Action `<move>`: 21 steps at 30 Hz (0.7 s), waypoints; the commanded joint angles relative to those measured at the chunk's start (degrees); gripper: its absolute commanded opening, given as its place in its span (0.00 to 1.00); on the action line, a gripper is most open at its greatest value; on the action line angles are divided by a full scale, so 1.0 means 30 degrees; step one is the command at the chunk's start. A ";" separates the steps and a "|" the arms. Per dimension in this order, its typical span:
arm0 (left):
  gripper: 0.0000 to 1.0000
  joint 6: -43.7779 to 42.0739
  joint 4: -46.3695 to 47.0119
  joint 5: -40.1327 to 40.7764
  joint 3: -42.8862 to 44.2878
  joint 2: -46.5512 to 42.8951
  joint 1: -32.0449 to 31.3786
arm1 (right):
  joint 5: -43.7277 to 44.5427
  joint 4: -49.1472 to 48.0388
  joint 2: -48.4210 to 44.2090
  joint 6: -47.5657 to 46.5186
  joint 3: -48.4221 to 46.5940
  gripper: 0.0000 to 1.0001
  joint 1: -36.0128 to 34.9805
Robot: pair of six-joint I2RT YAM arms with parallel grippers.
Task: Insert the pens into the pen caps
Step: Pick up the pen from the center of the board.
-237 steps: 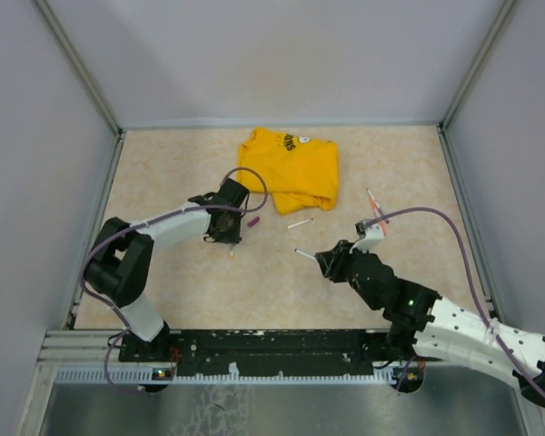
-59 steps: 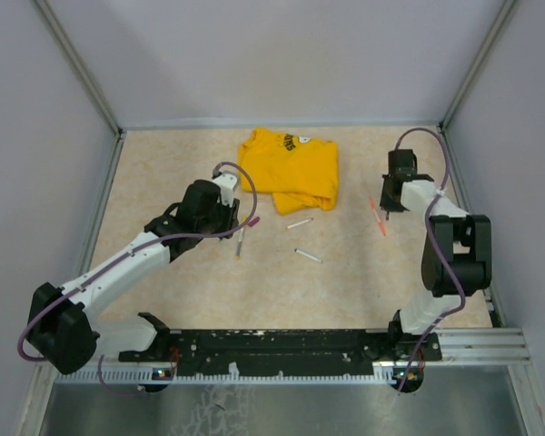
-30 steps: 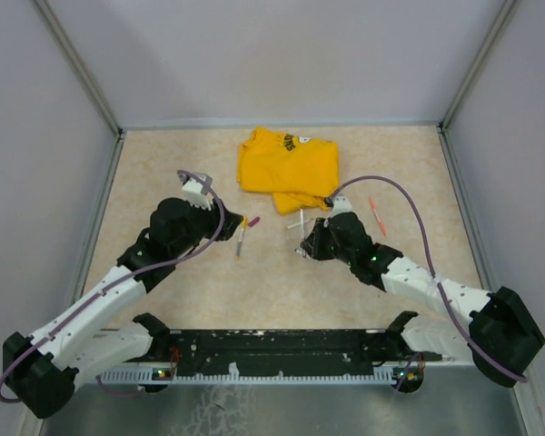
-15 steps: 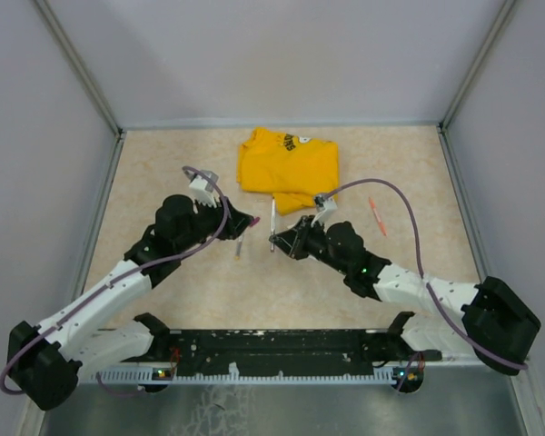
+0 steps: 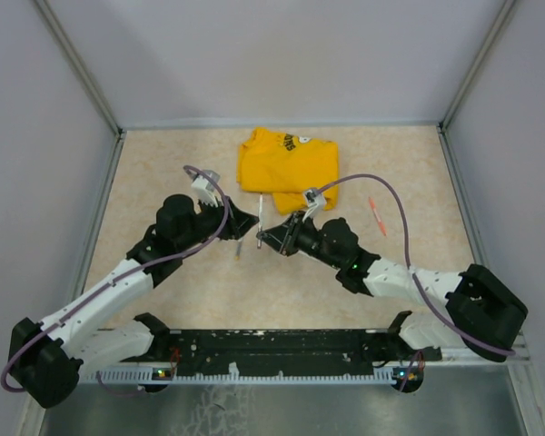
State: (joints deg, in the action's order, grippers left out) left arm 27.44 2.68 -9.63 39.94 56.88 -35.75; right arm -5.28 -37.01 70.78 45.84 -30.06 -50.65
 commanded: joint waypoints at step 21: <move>0.50 0.0848 0.1866 -0.1924 -0.1067 0.0334 -0.0008 | -0.1616 -0.4122 0.1016 0.0333 -0.1518 0.01 -0.0287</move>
State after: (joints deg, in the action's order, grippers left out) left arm 29.08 6.31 -13.45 37.65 57.17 -35.75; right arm -8.95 -41.36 73.89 47.18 -31.92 -50.89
